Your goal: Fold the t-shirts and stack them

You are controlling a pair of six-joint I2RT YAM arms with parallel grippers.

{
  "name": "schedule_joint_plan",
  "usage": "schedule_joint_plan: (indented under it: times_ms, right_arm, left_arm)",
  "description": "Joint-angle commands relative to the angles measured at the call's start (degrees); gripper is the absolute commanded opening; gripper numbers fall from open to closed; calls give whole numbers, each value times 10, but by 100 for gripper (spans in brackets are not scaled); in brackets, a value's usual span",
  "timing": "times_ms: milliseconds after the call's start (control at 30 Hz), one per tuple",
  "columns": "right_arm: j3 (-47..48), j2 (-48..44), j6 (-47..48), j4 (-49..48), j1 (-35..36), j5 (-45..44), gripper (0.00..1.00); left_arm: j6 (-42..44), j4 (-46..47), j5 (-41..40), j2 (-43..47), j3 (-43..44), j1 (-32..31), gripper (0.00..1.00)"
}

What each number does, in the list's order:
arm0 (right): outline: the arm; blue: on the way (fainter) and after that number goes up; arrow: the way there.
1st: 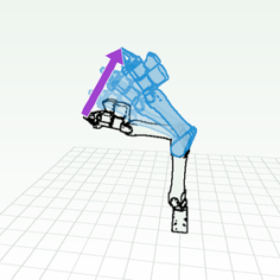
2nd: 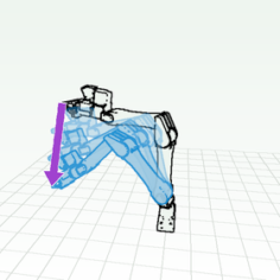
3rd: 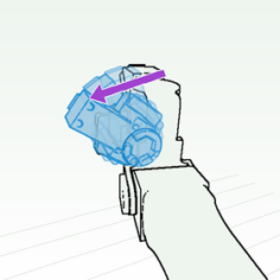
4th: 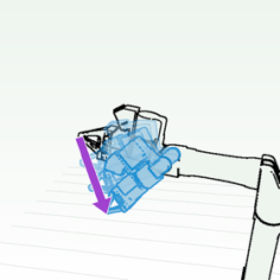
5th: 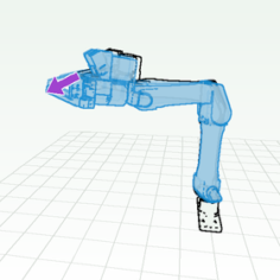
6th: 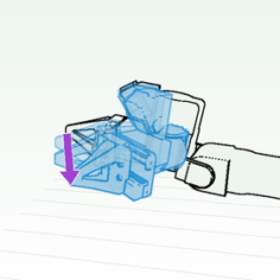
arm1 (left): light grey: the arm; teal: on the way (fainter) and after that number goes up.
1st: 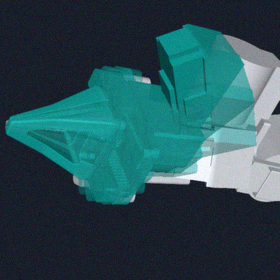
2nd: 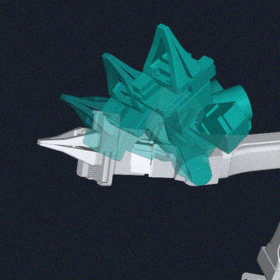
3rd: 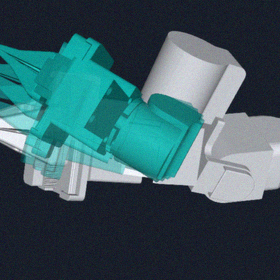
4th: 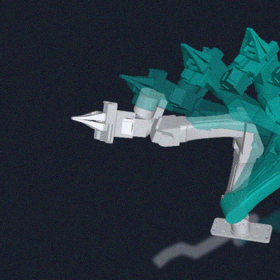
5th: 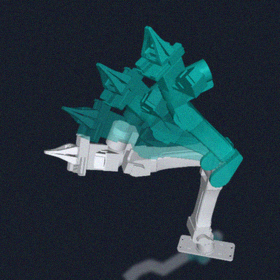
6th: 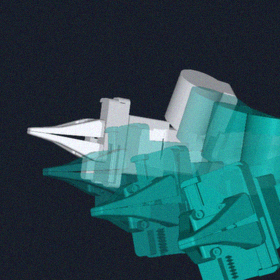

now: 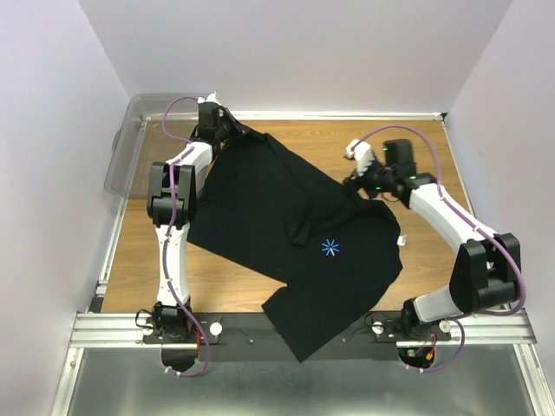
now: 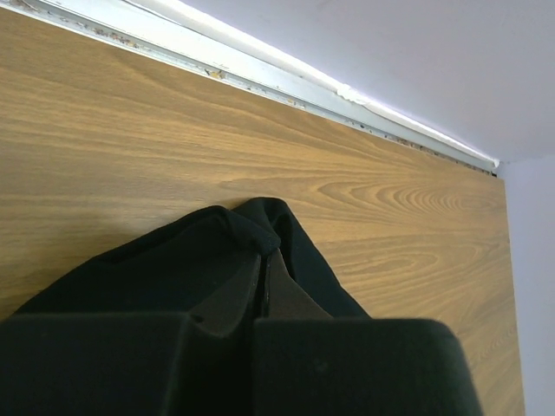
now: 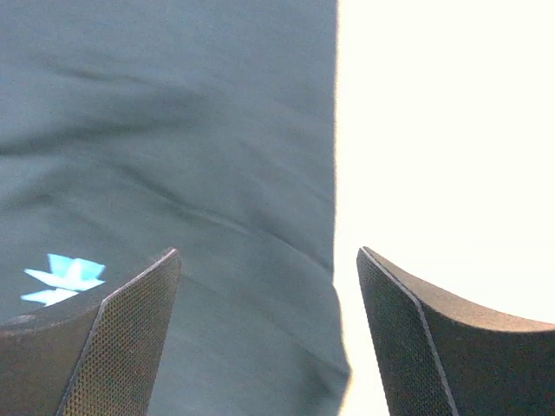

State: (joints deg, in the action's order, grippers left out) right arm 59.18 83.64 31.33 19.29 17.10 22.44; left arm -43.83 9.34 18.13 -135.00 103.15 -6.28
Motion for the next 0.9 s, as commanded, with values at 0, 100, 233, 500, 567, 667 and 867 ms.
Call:
schedule_joint_plan:
  times_ms: [0,100,233,500,567,667,867]
  right_arm:
    - [11,19,93,71,-77,2,88]
    - [12,43,133,86,-100,0,87]
    - [39,102,138,94,-131,-5,85]
    - [45,133,143,131,-141,16,48]
    - [40,112,132,134,-141,30,30]
    - [24,29,112,138,-141,38,1]
    - [-22,-195,156,128,-143,-40,1]
  left_arm:
    - [12,12,30,20,1,5,0]
    - [15,13,35,18,-1,5,0]
    - [16,13,41,17,-5,5,0]
    - [21,12,52,18,-2,7,0]
    - [22,12,54,19,-1,7,0]
    - [24,11,63,25,-3,8,0]
    - [34,13,76,46,-16,9,0]
